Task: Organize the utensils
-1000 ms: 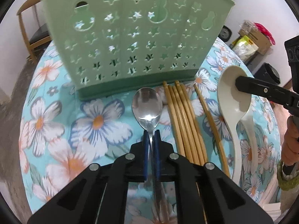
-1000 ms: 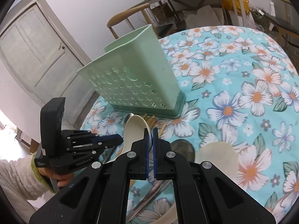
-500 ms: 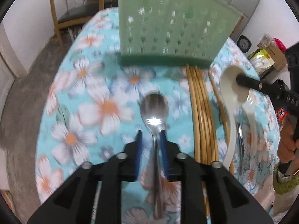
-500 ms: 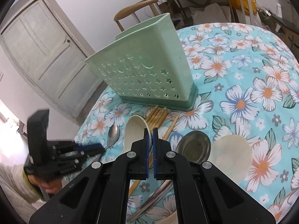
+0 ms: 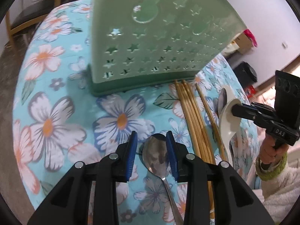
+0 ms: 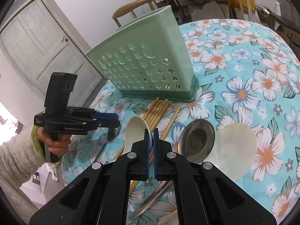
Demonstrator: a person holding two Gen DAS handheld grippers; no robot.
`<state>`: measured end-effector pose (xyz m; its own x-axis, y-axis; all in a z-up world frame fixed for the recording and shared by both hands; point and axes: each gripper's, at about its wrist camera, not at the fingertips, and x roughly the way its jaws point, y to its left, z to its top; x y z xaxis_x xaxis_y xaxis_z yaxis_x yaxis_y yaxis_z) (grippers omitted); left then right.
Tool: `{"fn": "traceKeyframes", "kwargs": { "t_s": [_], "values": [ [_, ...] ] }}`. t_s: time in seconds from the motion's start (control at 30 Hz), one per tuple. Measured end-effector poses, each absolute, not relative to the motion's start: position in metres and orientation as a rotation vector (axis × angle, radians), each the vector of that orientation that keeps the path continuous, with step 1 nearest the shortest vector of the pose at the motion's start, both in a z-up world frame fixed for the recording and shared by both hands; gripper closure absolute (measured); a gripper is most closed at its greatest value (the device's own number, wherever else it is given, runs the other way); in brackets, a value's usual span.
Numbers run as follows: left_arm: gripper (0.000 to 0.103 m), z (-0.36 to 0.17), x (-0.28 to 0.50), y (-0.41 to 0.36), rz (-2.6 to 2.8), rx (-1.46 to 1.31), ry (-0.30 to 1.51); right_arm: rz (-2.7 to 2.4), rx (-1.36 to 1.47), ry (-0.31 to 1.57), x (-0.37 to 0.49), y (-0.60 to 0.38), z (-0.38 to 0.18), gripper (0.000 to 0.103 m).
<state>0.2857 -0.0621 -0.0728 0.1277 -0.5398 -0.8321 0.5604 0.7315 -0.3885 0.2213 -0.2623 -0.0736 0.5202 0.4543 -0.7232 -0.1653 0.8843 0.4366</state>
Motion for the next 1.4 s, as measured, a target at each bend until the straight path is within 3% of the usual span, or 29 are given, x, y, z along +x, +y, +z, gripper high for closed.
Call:
{"fn": "traceKeyframes", "kwargs": {
  "t_s": [0.07, 0.5, 0.8, 1.4],
  "values": [
    [0.073, -0.072, 0.284, -0.064, -0.819, 0.029, 1.196, 0.376, 0.331, 0.961, 0.221, -0.261, -0.075, 0.101],
    [0.096, -0.070, 0.265, -0.066, -0.848, 0.134, 1.171, 0.345, 0.314, 0.954, 0.214, -0.252, -0.068, 0.101],
    [0.101, -0.050, 0.233, -0.061, -0.765, 0.130, 1.071, 0.289, 0.262, 0.889, 0.195, -0.243, -0.037, 0.101],
    [0.101, 0.155, 0.224, 0.012, -0.439, -0.123, 0.396, 0.095, 0.064, 0.416, 0.197, -0.258, 0.139, 0.101]
  ]
}}
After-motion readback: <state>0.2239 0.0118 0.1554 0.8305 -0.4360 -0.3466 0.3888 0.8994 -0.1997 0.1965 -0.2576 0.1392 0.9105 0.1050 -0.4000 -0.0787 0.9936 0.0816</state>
